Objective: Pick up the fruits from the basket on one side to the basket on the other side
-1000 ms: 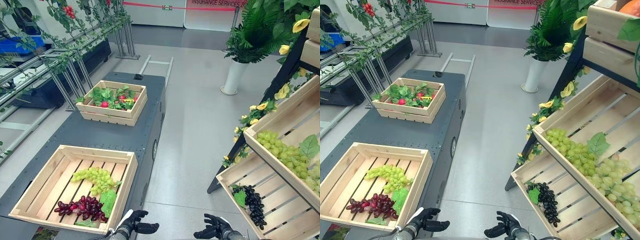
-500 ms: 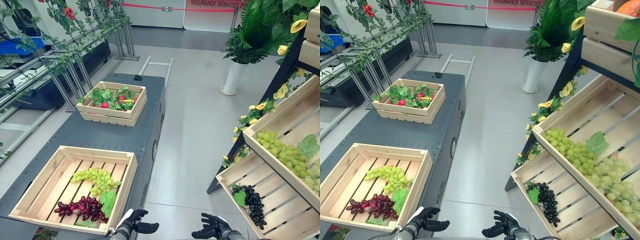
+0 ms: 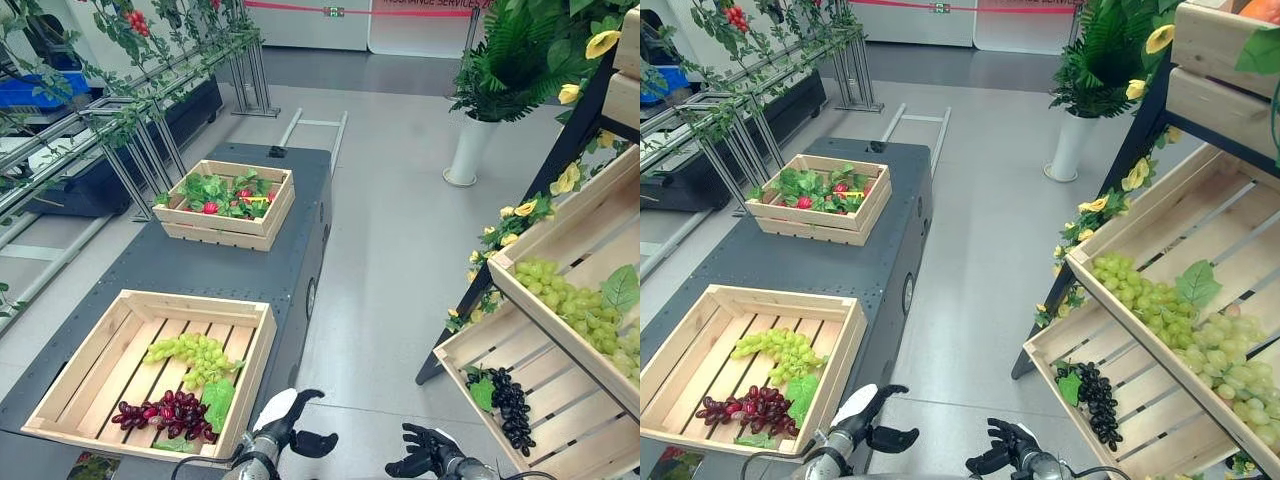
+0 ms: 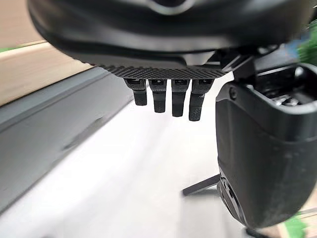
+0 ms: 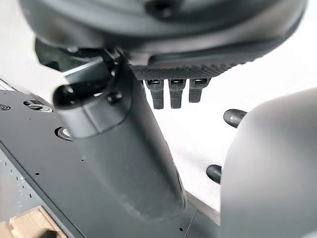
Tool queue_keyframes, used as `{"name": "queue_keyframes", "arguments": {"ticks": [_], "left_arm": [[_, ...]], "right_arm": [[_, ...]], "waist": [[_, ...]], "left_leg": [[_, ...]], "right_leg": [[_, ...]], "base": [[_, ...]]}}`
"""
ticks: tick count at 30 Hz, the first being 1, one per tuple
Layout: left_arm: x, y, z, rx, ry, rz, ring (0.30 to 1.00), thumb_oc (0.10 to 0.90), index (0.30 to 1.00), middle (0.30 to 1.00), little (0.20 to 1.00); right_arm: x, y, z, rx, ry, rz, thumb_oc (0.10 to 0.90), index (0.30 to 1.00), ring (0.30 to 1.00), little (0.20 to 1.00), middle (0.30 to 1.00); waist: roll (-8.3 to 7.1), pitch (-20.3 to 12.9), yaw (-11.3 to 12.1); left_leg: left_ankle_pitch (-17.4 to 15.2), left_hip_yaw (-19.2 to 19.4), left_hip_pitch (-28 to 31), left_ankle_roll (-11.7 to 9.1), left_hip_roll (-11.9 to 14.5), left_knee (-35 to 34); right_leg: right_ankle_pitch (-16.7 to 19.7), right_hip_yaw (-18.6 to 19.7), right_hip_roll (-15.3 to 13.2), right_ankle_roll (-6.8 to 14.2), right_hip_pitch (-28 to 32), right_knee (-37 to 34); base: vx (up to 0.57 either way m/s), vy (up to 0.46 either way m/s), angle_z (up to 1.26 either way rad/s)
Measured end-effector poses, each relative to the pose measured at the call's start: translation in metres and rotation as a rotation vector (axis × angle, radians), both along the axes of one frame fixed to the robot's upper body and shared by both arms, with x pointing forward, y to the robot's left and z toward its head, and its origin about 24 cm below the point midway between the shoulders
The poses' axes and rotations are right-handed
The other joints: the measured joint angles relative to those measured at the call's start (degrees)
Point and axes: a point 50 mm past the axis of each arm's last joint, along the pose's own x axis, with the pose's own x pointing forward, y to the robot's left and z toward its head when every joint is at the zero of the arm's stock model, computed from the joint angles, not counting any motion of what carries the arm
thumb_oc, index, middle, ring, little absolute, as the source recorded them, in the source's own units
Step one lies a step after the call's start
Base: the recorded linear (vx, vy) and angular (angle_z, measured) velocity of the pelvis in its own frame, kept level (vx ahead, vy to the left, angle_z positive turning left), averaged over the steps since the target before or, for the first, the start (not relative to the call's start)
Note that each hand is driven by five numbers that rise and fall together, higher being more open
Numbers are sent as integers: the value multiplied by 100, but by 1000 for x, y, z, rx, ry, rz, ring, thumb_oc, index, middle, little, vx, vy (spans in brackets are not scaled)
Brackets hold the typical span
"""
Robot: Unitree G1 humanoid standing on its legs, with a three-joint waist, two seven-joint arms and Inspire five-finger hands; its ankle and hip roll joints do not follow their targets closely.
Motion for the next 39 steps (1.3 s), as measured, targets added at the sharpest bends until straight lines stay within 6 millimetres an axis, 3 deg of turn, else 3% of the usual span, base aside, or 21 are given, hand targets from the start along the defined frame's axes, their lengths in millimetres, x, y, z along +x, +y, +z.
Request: {"name": "queue_keyframes", "arguments": {"ticks": [2,5,11,14,24,32,36,39], "left_arm": [[10,3,9,-11,-67,18,900,800,900,900,900],[33,25,34,-23,-225,70,900,800,900,900,900],[78,73,113,-9,-642,195,900,800,900,900,900],[88,92,133,66,-717,181,900,800,900,900,900],[87,125,142,331,-665,73,900,800,900,900,900],[79,159,132,485,-511,158,900,800,900,900,900],[91,171,143,543,-524,188,900,800,900,900,900],[126,179,188,611,-654,202,900,800,900,900,900]], "right_arm": [[0,-6,1,-15,-2,0,800,900,900,900,900],[0,-17,3,-38,-6,-4,800,900,900,900,900],[-11,-29,4,-51,-7,-43,800,900,900,900,900],[-15,-32,3,-58,0,-50,800,900,900,900,900],[-19,-36,4,-64,0,-50,800,900,900,900,900],[-17,-41,6,-77,-13,-46,800,900,900,900,900],[8,-48,15,-102,-72,-17,800,900,900,900,900],[52,-52,33,-127,-179,23,800,900,900,900,900]], "waist": [[36,38,-2],[114,87,-33],[323,165,74],[384,132,73],[429,124,85],[453,160,182],[483,535,252],[409,1198,376]], "left_leg": [[0,-37,28,0,0,-1],[5,-119,38,-6,1,-1],[18,-227,-5,-23,4,-1],[25,-281,-39,-34,4,0],[33,-305,-62,-47,7,-1],[98,-444,-256,-92,4,39],[208,-422,-709,-98,2,181],[226,-385,-1415,-122,-39,675]], "right_leg": [[-3,-17,-4,-3,33,-2],[-15,-131,-7,-19,67,-3],[-28,-247,-8,-34,70,-4],[-40,-284,-5,-48,58,-4],[-51,-344,-3,-60,51,-3],[-55,-499,-1,-71,-92,20],[-50,-617,-28,-80,-562,255],[-121,-650,-74,-140,-1289,894]], "base": [[8,31,4],[-9,25,11],[-11,15,10],[11,40,11],[49,51,2],[-33,66,10],[-242,74,14],[-212,57,7]]}}
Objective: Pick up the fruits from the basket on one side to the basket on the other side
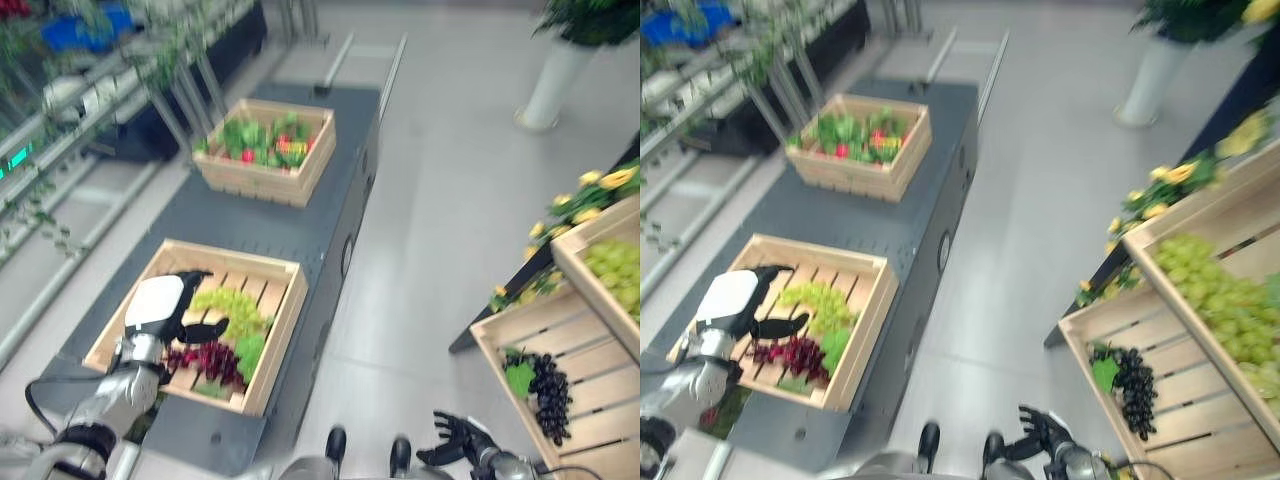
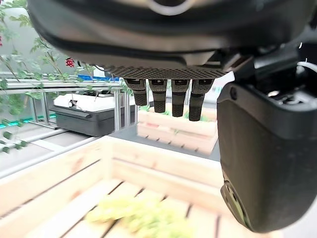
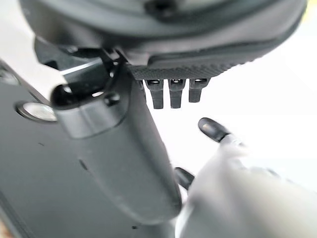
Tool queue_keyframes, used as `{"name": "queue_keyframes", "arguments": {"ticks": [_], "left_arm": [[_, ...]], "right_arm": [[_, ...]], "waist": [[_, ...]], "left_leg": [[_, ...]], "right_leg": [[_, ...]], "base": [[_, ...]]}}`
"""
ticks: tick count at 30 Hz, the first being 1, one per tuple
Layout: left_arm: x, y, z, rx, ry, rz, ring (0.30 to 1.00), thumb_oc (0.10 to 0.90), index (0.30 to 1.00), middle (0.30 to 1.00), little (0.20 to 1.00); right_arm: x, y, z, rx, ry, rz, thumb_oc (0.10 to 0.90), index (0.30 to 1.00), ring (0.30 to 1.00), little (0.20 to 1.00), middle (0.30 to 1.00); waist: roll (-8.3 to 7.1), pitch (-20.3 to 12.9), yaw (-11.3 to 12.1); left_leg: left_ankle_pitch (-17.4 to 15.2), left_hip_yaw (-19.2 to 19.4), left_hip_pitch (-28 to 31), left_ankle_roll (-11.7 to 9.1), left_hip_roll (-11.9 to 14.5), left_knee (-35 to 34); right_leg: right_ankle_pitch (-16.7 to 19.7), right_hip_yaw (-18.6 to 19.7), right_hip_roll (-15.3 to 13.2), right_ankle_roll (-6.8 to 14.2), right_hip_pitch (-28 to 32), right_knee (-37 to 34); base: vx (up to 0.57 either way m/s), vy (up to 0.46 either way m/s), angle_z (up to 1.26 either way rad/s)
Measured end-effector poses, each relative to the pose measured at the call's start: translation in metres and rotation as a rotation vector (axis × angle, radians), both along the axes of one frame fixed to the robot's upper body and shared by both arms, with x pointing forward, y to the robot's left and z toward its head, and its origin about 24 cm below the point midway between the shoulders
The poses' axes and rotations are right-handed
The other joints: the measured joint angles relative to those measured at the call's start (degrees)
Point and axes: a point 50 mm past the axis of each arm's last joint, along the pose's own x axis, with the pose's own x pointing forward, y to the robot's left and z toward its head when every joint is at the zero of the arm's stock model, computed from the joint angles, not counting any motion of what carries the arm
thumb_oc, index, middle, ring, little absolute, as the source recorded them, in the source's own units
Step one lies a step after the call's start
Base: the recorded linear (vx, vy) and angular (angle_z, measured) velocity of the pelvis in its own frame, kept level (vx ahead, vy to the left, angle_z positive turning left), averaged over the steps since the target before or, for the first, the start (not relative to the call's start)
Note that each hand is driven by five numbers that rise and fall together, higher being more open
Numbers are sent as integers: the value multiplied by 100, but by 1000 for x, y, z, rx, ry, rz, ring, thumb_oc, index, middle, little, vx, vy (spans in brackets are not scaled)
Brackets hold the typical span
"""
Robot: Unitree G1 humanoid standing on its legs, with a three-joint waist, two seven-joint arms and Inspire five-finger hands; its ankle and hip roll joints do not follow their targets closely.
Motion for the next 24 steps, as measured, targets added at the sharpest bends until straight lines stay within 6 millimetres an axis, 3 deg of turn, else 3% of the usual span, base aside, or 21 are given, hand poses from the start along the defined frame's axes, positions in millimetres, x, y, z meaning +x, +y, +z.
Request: {"name": "queue_keyframes", "arguments": {"ticks": [4,6,11,16,24], "left_arm": [[34,4,63,101,-145,-11,900,800,900,900,900],[42,2,79,117,-186,-10,900,800,900,900,900],[45,4,87,210,-149,-16,900,800,900,900,900],[44,7,99,251,-131,-4,900,800,900,900,900],[48,4,121,287,-127,-22,900,800,900,900,900]], "right_arm": [[45,7,23,22,-139,8,800,900,900,900,900],[54,9,28,25,-167,17,800,900,900,900,900],[60,-3,38,41,-219,-35,800,900,900,900,900],[72,1,51,72,-297,-19,800,900,900,900,900],[84,13,67,157,-394,-12,800,900,900,900,900]], "waist": [[-287,783,-3],[-373,1032,4],[-347,1132,-46],[-371,1219,-31],[-519,1347,-43]], "left_leg": [[-124,177,-593,-18,-76,688],[-280,272,-827,6,-112,1098],[-749,420,-1672,11,-142,2326],[-1261,418,-2356,-47,-81,3486],[-1491,352,-3167,-156,39,4368]], "right_leg": [[-533,-109,-239,-58,-812,1333],[-760,-82,-373,-77,-1055,1790],[-1174,-63,-543,-126,-1744,2831],[-1612,-14,-579,-227,-2337,3821],[-1896,-121,-572,-408,-3055,4630]], "base": [[-139,39,19],[-62,78,11],[-47,71,9],[-35,18,-2],[-29,10,4]]}}
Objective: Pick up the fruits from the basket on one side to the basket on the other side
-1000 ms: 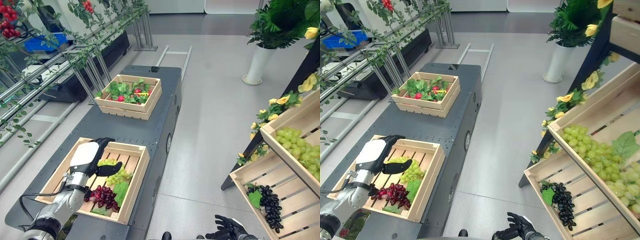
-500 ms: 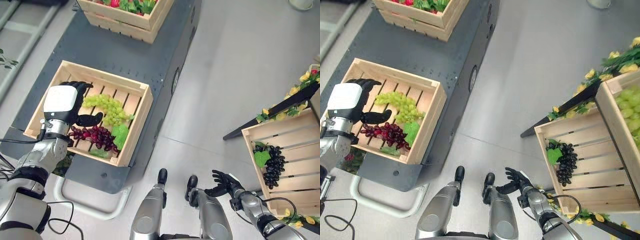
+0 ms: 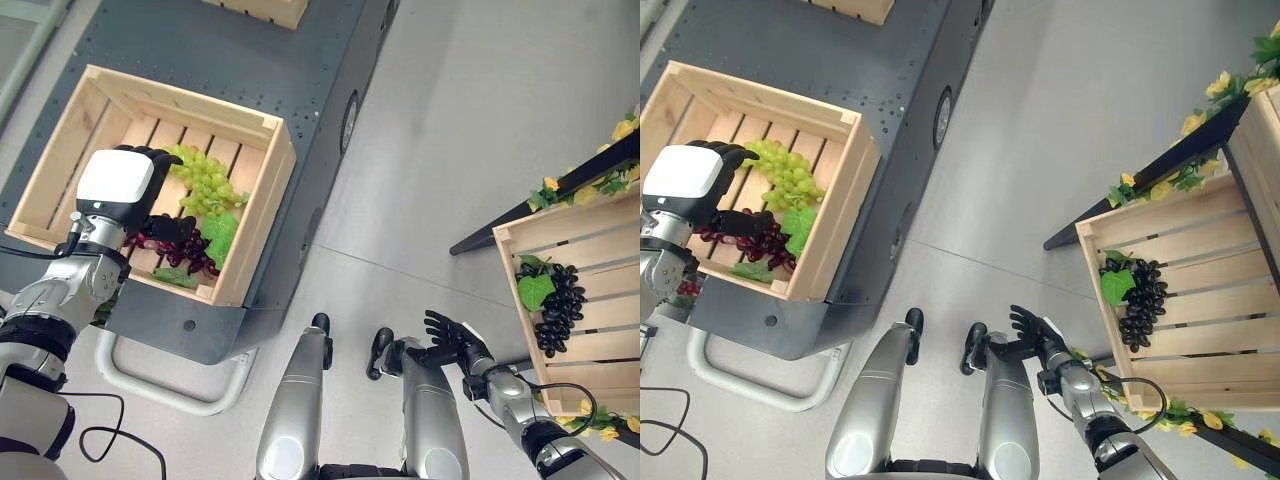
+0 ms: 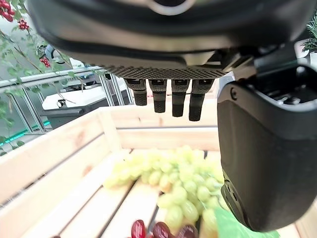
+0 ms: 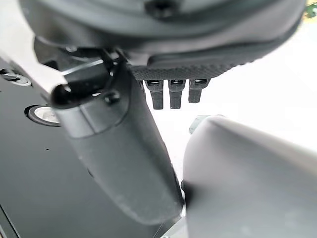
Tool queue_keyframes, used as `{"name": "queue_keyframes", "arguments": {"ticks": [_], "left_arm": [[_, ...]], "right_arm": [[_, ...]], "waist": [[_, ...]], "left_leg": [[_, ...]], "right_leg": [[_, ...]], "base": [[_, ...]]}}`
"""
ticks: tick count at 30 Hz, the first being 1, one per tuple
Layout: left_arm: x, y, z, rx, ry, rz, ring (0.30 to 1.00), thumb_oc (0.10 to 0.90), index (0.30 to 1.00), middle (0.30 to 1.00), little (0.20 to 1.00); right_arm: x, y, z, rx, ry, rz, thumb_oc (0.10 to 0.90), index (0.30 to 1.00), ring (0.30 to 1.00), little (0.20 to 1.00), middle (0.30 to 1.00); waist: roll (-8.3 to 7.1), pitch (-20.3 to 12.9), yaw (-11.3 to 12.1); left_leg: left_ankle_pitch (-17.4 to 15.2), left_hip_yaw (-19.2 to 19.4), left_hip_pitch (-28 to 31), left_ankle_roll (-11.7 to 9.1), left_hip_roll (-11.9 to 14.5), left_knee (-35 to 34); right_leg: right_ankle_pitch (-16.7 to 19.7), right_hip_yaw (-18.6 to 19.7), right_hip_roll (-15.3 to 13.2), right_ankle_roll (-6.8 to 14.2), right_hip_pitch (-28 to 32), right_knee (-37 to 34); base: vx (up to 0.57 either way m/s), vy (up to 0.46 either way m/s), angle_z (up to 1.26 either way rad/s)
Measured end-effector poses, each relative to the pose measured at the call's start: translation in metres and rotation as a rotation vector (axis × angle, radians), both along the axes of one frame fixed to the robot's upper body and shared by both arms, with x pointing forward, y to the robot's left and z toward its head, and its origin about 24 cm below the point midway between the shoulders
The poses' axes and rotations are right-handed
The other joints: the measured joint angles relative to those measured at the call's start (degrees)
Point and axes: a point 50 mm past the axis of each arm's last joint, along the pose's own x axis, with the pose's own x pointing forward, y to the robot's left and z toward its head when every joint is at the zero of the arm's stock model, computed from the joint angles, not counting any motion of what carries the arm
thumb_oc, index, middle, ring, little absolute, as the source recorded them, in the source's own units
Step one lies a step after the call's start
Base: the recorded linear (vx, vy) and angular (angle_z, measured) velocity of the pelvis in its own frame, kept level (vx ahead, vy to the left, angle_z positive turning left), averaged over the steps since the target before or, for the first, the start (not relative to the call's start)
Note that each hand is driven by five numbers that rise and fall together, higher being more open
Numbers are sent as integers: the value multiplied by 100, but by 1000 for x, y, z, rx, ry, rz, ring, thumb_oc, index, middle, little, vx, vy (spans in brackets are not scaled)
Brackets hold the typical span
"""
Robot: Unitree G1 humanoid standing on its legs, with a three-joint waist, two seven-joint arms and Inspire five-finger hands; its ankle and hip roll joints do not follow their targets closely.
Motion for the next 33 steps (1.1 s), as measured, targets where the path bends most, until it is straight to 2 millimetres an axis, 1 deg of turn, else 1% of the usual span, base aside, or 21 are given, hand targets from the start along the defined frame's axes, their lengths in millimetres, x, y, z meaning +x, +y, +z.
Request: {"name": "queue_keyframes", "arguments": {"ticks": [2,6,7,11,18,25,29,33], "left_arm": [[2,0,4,5,3,5,900,800,900,900,900],[7,-3,13,33,28,3,900,800,900,900,900],[7,-3,16,65,49,3,900,800,900,900,900],[2,5,21,169,122,30,900,800,900,900,900],[-5,19,31,206,171,102,900,800,900,900,900],[-9,23,29,211,189,109,900,800,900,900,900],[-16,28,19,192,213,109,900,800,900,900,900],[-15,22,22,196,204,65,900,800,900,900,900]], "right_arm": [[2,2,3,24,-14,-5,800,900,900,900,900],[2,1,3,27,-15,-8,800,900,900,900,900],[2,1,3,28,-16,-7,800,900,900,900,900],[3,2,4,30,-22,-6,800,900,900,900,900],[2,1,3,28,-28,-8,800,900,900,900,900],[-2,-1,-1,19,-8,-14,800,900,900,900,900],[-3,1,-2,8,-1,8,800,900,900,900,900],[-3,2,-3,6,-1,12,800,900,900,900,900]], "waist": [[-47,27,3],[-66,32,15],[-75,32,21],[-81,31,36],[-83,30,78],[-83,30,136],[-86,28,189],[-90,27,242]], "left_leg": [[-18,-17,-152,-26,22,120],[-26,-93,-412,-42,50,278],[-24,-93,-464,-43,69,291],[-11,-90,-559,-29,77,317],[-5,-86,-577,-14,59,260],[31,-98,-474,-34,60,145],[61,-96,-323,-37,61,9],[95,-95,-319,-43,67,-52]], "right_leg": [[-17,-23,3,-27,-138,121],[-40,-137,-3,-69,-319,230],[-41,-162,-2,-72,-355,233],[-38,-184,-10,-65,-424,244],[-25,-191,-34,-38,-442,207],[-35,-293,-84,-52,-307,126],[-43,-328,-97,-48,-149,21],[-55,-348,-97,-31,-136,-15]], "base": [[-43,-15,3],[-27,-25,10],[-33,-17,6],[-29,1,4],[-17,-13,1],[0,-23,5],[7,-48,7],[-5,-33,7]]}}
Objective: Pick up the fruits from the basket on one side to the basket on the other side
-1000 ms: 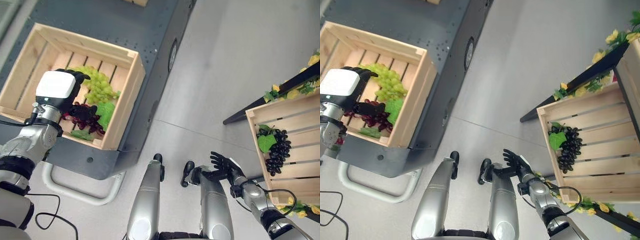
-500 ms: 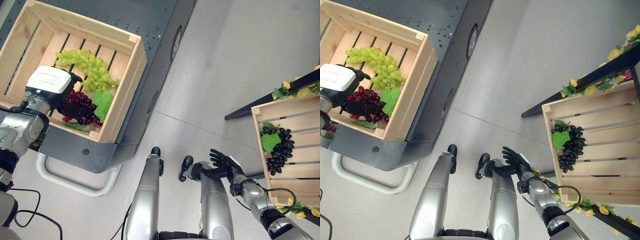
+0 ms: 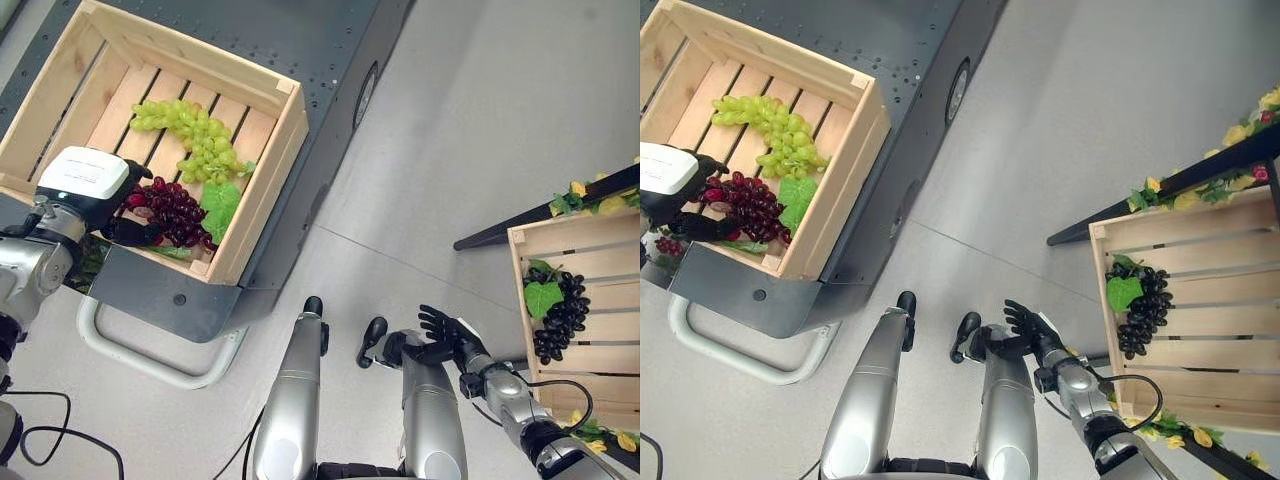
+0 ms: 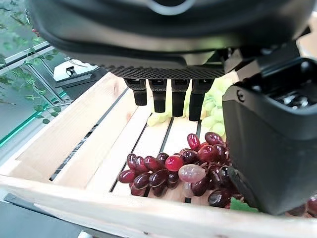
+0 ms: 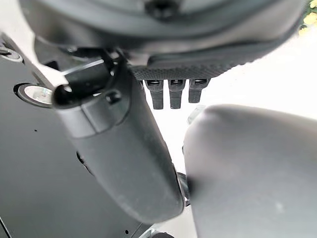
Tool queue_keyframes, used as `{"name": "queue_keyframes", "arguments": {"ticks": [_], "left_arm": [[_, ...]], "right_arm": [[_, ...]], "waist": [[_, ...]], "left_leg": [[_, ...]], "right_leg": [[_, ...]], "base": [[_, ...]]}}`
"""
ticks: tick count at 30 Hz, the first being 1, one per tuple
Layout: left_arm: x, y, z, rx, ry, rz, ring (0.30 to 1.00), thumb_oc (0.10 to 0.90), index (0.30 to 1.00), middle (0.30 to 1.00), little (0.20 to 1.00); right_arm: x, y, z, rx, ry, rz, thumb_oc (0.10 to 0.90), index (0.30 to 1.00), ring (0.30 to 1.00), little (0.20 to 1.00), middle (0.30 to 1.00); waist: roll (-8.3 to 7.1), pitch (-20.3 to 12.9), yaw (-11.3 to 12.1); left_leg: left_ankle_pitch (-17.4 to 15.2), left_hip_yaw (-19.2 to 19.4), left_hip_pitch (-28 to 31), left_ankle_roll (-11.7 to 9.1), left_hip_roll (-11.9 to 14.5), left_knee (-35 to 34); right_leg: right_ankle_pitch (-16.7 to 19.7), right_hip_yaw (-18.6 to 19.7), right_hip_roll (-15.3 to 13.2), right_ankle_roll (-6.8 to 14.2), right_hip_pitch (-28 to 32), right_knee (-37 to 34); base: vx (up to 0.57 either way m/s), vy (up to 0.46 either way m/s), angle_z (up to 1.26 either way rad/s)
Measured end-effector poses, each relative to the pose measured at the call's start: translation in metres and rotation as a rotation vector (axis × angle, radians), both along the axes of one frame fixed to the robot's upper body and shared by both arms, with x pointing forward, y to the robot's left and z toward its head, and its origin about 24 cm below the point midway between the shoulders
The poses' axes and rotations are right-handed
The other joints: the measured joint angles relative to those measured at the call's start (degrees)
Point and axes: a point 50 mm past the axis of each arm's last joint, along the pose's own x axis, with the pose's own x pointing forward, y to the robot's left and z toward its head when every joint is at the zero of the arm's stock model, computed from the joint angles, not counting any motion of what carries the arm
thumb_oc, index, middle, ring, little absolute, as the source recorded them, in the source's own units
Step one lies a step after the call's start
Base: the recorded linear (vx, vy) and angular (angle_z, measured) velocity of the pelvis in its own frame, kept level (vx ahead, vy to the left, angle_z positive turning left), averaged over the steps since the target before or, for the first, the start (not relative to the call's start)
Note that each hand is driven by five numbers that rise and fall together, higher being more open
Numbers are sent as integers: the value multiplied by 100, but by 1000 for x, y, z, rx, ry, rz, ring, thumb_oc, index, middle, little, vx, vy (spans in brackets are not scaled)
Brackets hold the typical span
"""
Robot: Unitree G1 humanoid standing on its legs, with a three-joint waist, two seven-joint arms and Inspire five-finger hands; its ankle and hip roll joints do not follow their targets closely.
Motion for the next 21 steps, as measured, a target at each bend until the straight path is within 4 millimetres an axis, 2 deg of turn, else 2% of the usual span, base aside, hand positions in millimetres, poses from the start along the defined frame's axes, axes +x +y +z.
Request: {"name": "queue_keyframes", "arguments": {"ticks": [12,15,21], "left_arm": [[3,-18,4,73,42,-145,900,800,900,900,900],[4,-28,12,159,80,-204,900,800,900,900,900],[10,-46,12,214,150,-254,900,800,900,900,900]], "right_arm": [[-4,-4,-4,-13,16,-13,800,900,900,900,900],[-5,-5,-6,-15,21,-15,800,900,900,900,900],[-5,-6,-5,-16,14,-14,800,900,900,900,900]], "waist": [[-75,1,21],[-129,3,24],[-132,3,33]], "left_leg": [[-1,-14,-36,-2,19,1],[1,-10,-35,-1,23,3],[-3,-5,-37,5,32,1]], "right_leg": [[-2,-70,-3,1,17,-59],[2,-76,-4,6,27,-58],[2,-77,-4,10,28,-68]], "base": [[6,0,0],[0,0,0],[0,0,0]]}}
